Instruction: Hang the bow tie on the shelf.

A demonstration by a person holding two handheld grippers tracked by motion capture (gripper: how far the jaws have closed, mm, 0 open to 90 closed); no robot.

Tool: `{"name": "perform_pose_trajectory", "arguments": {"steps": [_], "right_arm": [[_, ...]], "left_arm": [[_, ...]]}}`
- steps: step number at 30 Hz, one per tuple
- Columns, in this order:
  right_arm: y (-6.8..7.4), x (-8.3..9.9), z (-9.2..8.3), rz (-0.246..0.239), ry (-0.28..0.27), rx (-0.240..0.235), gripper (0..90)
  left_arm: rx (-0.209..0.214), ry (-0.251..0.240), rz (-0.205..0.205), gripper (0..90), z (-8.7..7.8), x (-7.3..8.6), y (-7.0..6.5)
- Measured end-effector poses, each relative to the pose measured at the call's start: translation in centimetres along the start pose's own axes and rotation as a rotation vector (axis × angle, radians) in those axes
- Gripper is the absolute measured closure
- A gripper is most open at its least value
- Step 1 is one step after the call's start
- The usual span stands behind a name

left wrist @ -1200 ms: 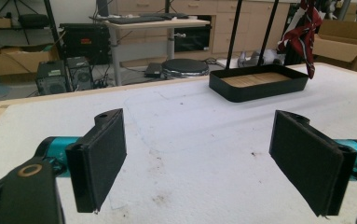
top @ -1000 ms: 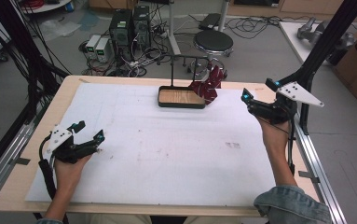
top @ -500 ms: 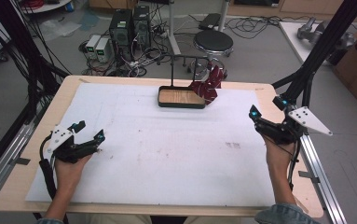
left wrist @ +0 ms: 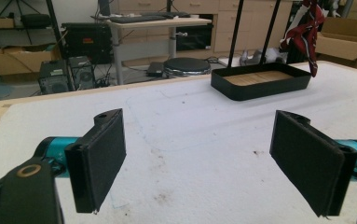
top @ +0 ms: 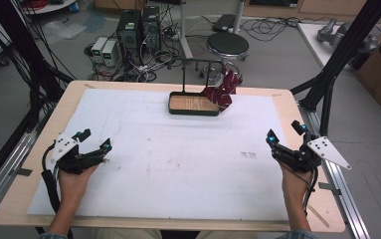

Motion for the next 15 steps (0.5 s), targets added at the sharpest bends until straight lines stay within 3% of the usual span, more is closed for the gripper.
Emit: {"name": "perform_pose_trajectory", "arguments": {"steps": [15], "right_arm": [[0.7, 3.5, -1.0, 0.029, 0.008, -0.024, 11.1]], "left_arm": [[-0.002, 0.002, 0.000, 18.6, 0.0, 0.1, 0.0]]}}
Point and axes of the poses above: each handheld gripper's, and its own axes: z roughly forward along the jaws, x roughly out of its underside, y roughly to its left, the point moved 1 cm from there along z, roughly forward along the jaws, and after that the axes turned 3 degrees about z, right-handed, at the moved point
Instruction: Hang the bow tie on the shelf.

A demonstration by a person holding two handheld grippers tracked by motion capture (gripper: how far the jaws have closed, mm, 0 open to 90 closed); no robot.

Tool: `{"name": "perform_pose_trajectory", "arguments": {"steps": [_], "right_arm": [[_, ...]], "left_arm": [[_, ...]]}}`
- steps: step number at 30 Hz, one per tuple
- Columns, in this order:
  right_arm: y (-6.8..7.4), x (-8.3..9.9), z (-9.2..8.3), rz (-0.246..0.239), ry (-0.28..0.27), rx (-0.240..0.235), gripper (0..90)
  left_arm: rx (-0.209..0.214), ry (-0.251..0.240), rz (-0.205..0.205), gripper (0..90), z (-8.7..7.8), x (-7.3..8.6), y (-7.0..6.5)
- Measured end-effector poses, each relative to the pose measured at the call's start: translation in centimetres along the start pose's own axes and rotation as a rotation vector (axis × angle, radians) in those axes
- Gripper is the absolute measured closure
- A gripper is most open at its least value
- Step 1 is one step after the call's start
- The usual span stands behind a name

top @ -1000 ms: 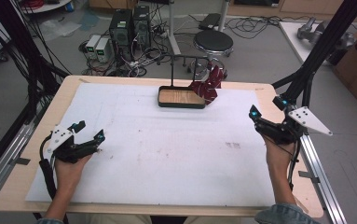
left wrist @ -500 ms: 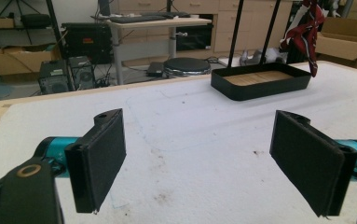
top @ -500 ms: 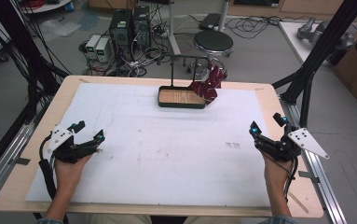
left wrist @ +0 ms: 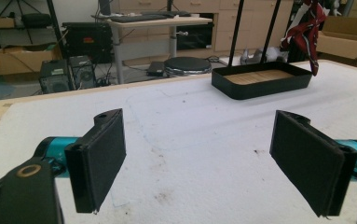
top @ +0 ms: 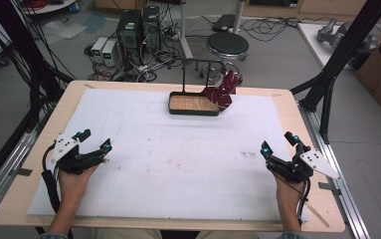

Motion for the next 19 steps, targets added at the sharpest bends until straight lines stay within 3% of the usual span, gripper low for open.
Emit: {"name": "perform_pose_trajectory", "arguments": {"steps": [4, 9, 13, 16, 19], "right_arm": [[0.2, 1.1, 0.0, 0.014, 0.031, -0.004, 11.1], [0.5, 2.7, 0.4, 0.027, 0.107, -0.006, 11.1], [0.7, 3.5, 0.7, 0.064, 0.159, -0.036, 11.1], [1.0, 3.8, 0.9, 0.036, 0.175, -0.041, 11.1], [1.2, 3.9, 1.0, 0.037, 0.184, -0.054, 11.1]], "left_arm": [[-0.002, 0.001, 0.004, 18.5, 0.0, 0.0, 0.0], [-0.004, 0.003, 0.005, 18.6, 0.0, 0.0, 0.0], [-0.002, 0.004, 0.011, 18.6, 0.0, 0.0, 0.0], [0.000, 0.005, 0.009, 18.6, 0.0, 0.0, -0.1], [-0.001, 0.005, 0.007, 18.6, 0.0, 0.0, -0.1]]}}
Point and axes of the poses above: each handheld gripper's, and its own axes: z roughly forward along the jaws, x roughly out of its underside, y roughly to its left, the point moved 1 cm from there along z, roughly forward along the jaws, and after that the axes turned 3 degrees about z, right-handed, at the moved point
